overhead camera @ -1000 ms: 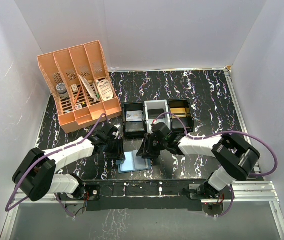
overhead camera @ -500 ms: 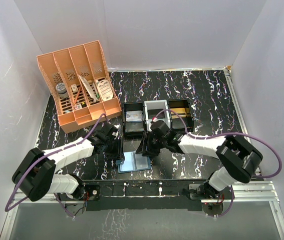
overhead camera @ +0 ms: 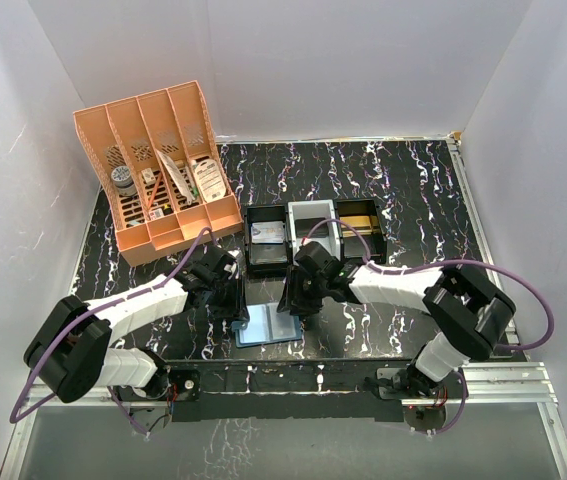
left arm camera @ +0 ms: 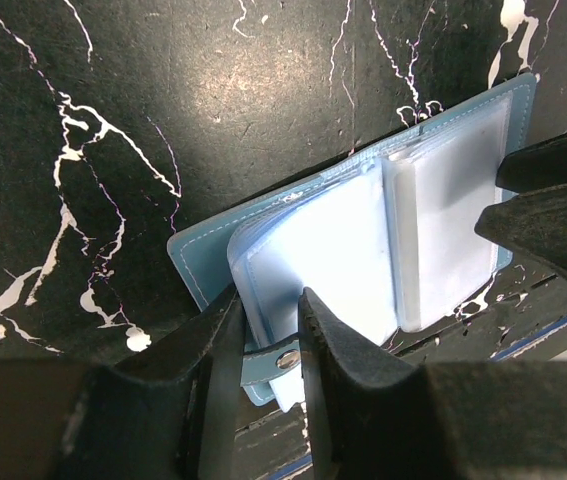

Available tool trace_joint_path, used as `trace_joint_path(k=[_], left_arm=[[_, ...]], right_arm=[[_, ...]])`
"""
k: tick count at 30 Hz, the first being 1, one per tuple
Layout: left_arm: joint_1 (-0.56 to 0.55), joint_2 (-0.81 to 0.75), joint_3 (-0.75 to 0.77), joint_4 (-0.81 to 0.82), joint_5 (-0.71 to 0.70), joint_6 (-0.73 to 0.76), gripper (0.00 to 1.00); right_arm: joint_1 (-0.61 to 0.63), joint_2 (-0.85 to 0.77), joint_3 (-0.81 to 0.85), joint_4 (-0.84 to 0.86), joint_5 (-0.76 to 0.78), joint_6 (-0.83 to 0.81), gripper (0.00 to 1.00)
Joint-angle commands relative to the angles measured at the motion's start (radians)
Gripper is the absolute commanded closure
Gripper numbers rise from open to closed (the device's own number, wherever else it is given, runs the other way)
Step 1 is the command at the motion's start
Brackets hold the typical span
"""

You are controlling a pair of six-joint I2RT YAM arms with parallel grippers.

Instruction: Take the credit cards out of the card holder

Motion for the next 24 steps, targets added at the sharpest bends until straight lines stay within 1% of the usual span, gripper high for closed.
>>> trace_joint_path(k=[1, 6, 8, 10, 15, 21, 24], left_arm=[[-0.004, 0.001, -0.010, -0.013, 0.027, 0.012, 0.74], [-0.005, 0.007, -0.014, -0.004, 0.036, 0.010, 0.75], [-0.006, 0.009, -0.015, -0.002, 0.039, 0.010, 0.76], [-0.006, 0.011, -0.016, -0.002, 0.039, 0.011, 0.76], [-0.006, 0.012, -0.017, 0.001, 0.040, 0.006, 0.76], [-0.006, 0.006, -0.020, 0.001, 0.040, 0.001, 0.77], [-0.006, 0.006, -0.019, 0.000, 0.038, -0.002, 0.77]], right_arm=[[0.019, 0.030, 0.041, 0.012, 0.006, -0.013, 0.61], [0.031, 0.042, 0.055, 0.033, -0.015, -0.019, 0.65], [0.032, 0.035, 0.054, 0.051, -0.030, -0.012, 0.70], [0.033, 0.021, 0.051, 0.079, -0.042, -0.006, 0.73], [0.033, 0.002, 0.046, 0.125, -0.083, 0.006, 0.74], [0.033, -0.011, 0.043, 0.132, -0.091, 0.018, 0.75], [0.033, -0.012, 0.041, 0.166, -0.126, 0.020, 0.75]])
